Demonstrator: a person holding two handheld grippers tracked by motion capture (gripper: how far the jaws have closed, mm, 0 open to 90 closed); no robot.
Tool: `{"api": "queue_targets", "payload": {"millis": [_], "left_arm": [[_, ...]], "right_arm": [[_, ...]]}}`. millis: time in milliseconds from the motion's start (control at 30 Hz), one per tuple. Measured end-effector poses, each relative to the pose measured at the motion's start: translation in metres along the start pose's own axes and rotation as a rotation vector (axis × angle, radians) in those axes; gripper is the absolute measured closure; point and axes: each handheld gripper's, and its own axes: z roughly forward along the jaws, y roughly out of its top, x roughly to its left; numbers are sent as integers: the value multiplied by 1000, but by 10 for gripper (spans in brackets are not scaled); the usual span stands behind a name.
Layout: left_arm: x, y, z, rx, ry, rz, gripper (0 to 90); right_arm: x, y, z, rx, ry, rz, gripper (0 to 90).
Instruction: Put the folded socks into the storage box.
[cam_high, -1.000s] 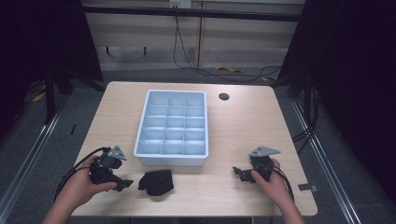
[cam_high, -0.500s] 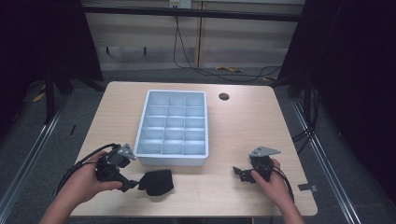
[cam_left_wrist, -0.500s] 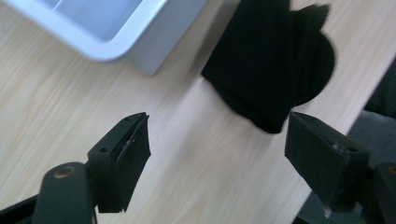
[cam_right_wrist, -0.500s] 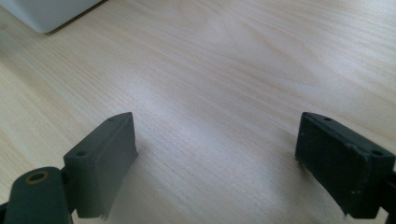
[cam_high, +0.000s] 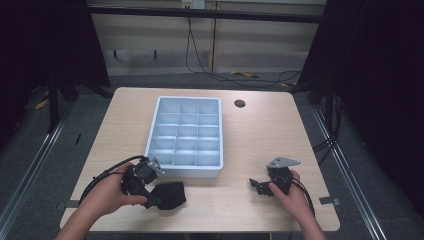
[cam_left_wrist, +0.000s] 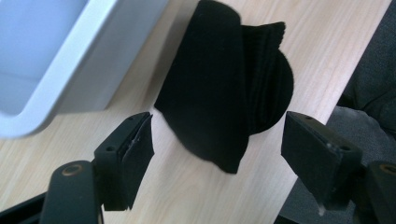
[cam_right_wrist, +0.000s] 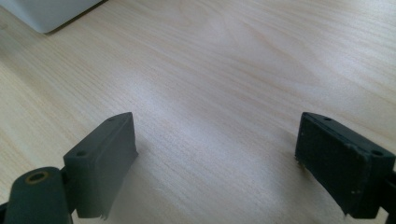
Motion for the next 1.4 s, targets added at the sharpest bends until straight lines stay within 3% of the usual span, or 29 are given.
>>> {"api": "queue_targets", "payload": {"millis": [333,400,600,633,900,1067,1167,1233,1400], "left_arm": [[-11,17,19,19,-36,45,299],[-11,19,22,23,-38,60,302],[-15,18,34,41,-61,58,311],[-15,17,36,54,-64,75,311],[-23,18,44,100,-37,92,344],[-21,21,43,115,-9,97,492],[-19,21,43,105,-26,79,550],[-16,20,42,85,-64,44,650],[-12,16,39,47,-80,19,690]], "right_arm": [[0,0,0,-1,2,0,117],[0,0,0,-1,1,0,117],[0,0,0,0,0,0,117],[0,0,0,0,0,1,117],[0,0,0,0,0,0,117],[0,0,0,1,0,2,117],[0,0,0,1,1,2,118],[0,0,0,1,1,2,117],[0,0,0,1,1,2,117]]}}
